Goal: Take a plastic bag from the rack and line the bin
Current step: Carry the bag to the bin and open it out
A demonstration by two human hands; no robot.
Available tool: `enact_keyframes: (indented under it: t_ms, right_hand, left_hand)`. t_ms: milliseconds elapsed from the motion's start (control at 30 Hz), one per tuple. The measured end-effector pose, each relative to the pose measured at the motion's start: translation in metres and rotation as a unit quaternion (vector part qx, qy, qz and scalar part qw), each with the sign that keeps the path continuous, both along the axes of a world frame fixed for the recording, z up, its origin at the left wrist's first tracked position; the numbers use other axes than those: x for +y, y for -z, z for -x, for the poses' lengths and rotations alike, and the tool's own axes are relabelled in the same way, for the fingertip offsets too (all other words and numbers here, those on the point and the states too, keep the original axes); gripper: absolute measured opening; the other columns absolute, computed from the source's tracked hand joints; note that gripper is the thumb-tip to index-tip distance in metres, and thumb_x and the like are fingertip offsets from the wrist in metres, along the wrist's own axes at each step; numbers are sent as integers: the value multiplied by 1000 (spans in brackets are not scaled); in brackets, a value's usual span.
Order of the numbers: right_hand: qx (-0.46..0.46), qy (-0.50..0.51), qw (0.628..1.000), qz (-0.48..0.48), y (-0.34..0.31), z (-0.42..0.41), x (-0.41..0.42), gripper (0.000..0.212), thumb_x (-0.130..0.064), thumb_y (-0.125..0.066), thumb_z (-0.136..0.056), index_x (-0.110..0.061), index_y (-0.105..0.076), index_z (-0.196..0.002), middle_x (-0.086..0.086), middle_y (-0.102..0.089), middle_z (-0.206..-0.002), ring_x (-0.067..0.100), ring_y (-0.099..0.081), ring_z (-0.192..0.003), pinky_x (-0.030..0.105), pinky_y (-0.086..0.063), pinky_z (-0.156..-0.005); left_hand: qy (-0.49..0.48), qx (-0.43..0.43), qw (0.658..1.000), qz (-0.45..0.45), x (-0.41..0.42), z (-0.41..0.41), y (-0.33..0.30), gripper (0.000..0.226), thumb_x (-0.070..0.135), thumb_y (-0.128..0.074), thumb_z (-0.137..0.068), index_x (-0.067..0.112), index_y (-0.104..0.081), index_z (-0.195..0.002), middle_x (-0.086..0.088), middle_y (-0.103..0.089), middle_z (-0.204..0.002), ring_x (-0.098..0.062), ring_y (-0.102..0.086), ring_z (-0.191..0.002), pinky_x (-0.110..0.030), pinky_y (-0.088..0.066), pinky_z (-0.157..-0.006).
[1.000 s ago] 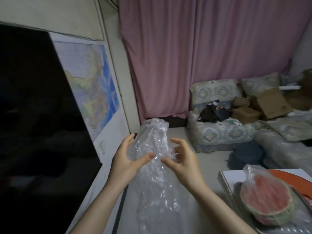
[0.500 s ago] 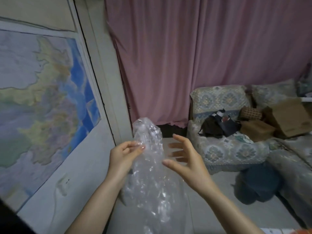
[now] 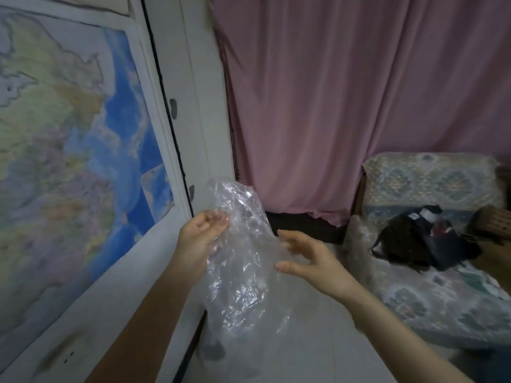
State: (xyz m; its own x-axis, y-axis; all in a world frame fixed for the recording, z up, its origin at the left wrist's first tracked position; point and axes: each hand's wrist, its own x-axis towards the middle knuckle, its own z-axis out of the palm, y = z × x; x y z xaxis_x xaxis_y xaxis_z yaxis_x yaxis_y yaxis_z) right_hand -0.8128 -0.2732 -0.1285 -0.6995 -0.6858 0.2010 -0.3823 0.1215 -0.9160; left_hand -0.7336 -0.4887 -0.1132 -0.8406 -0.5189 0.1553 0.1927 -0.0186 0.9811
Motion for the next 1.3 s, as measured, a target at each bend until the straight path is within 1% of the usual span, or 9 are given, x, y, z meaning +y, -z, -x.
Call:
enact_keyframes:
  t_ms: [167, 333, 500, 700, 833, 933, 1000, 1133, 1300]
  right_hand:
    - [-3, 21, 997, 79, -8, 94, -68, 20, -5, -76, -72, -20, -69, -84, -11, -67, -70, 5, -59, -70, 24, -51, -70]
    - [4, 27, 997, 69, -10, 186, -123, 15, -6, -77, -70, -7, -69, -83, 13, -60, -71, 17, -50, -66, 32, -44, -66]
    - [69, -47, 996, 42, -9, 262, -190, 22, -8, -78, -70, -25, -65, -65, -16, -61, -59, -3, -50, -57, 9, -41, -57]
    - [155, -208, 966, 13, 1, 315, -274, 11, -9, -78, -69, -13, -68, -71, 2, -61, -58, 1, -50, -53, 12, -40, -59]
    - [201, -296, 934, -10, 16, 334, -307, 9, -10, -77, -70, -13, -70, -74, -18, -51, -53, -5, -52, -52, 6, -35, -55]
    - [193, -348, 917, -13, 27, 339, -320, 13, -12, -77, -71, -12, -73, -83, -6, -65, -69, 9, -56, -59, 8, -39, -57]
    - [180, -369, 912, -14, 34, 342, -330, 15, -13, -77, -71, -13, -73, -85, 3, -71, -75, 17, -62, -65, 14, -45, -63]
    - [142, -416, 898, -38, 50, 343, -351, 18, -18, -78, -71, -15, -71, -88, 2, -71, -78, 9, -63, -69, 21, -50, -66]
    - [85, -479, 864, -126, 79, 358, -379, 53, -35, -87, -55, -26, -66, -103, -7, -66, -87, 4, -62, -85, 13, -46, -76]
  left_hand:
    - [-77, -19, 992, 97, -55, 95, -4, 11, 24, -67, -82, 28, -69, -73, 6, -70, -71, -10, -62, -64, -18, -49, -54]
    - [-103, -49, 985, 126, -101, 151, -5, 11, 46, -67, -75, 38, -63, -83, 15, -63, -92, -5, -60, -89, -9, -47, -69]
    - [-143, -99, 984, 27, -137, 180, -2, 68, 66, -73, -44, 36, -58, -103, 13, -60, -109, -14, -54, -111, -34, -38, -90]
    - [-290, -154, 945, -8, -144, 210, 11, 114, 77, -60, -41, 36, -26, -142, 8, -29, -150, -13, -33, -130, -33, -27, -97]
    - [-443, -186, 867, 132, -137, 226, 13, 120, 76, -71, -41, 47, -12, -141, 13, -2, -156, -8, -1, -144, -34, -16, -108]
    - [-412, -232, 775, 419, -141, 232, 18, 108, 75, -66, -48, 44, -22, -141, 13, -4, -157, -11, 12, -144, -45, 1, -112]
    - [-345, -306, 738, 493, -144, 239, 23, 86, 73, -63, -53, 41, -45, -130, 22, -25, -148, -8, 13, -142, -44, 10, -111]
    - [-336, -392, 726, 454, -161, 244, 49, 27, 50, -73, -66, 31, -68, -84, 18, -65, -112, -10, -19, -141, -35, 0, -110]
    - [-374, -354, 786, 342, -187, 236, 75, 22, 37, -81, -62, 29, -61, -64, 13, -71, -90, -12, -47, -124, -29, -27, -104]
